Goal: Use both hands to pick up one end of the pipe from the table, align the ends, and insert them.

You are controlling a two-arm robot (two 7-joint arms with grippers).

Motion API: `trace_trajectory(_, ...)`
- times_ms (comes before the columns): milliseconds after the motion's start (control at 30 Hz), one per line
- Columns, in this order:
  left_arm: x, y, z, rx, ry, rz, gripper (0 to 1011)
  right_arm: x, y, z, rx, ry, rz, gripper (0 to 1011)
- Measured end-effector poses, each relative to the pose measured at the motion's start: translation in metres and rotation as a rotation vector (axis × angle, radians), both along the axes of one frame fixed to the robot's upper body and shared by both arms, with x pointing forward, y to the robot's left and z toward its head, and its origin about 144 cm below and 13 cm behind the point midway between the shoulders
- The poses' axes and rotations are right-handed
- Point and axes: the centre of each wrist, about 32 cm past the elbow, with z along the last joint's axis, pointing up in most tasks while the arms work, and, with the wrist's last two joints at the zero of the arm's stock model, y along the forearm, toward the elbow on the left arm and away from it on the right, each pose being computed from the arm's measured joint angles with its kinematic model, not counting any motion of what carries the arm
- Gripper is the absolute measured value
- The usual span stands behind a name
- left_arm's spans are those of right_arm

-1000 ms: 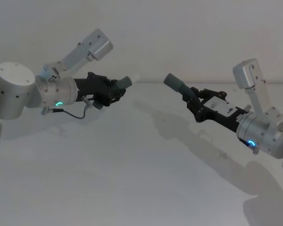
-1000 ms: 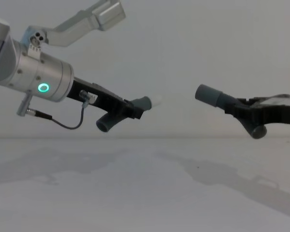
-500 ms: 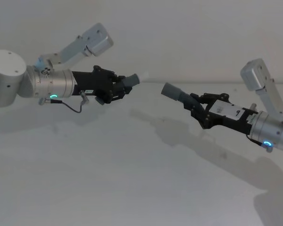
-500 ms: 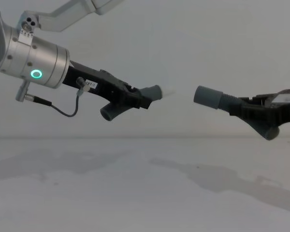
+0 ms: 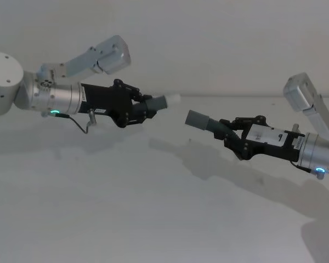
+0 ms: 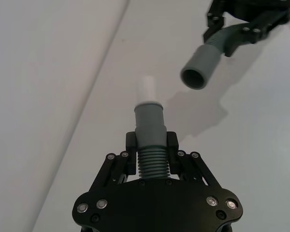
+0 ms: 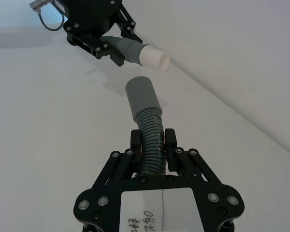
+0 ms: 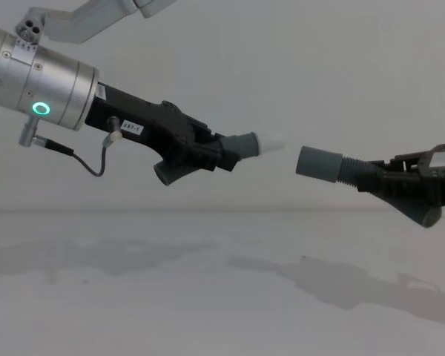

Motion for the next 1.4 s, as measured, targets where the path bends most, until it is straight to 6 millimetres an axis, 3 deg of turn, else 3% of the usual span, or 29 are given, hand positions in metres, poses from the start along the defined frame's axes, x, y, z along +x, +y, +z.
trace_trajectory(467, 0.0017, 0.0024, 0.0032, 0.061, -0.025, -0.145, 351, 0.0004, -0.0029, 0.0011, -0.003, 0.01, 0.038, 279)
trace_trajectory(1400, 0.0036, -0.0001, 0.0027, 0.065, -0.023, -0.237, 351, 0.0023, -0.0035, 0.0005, 0.001, 0.026, 0.047, 279)
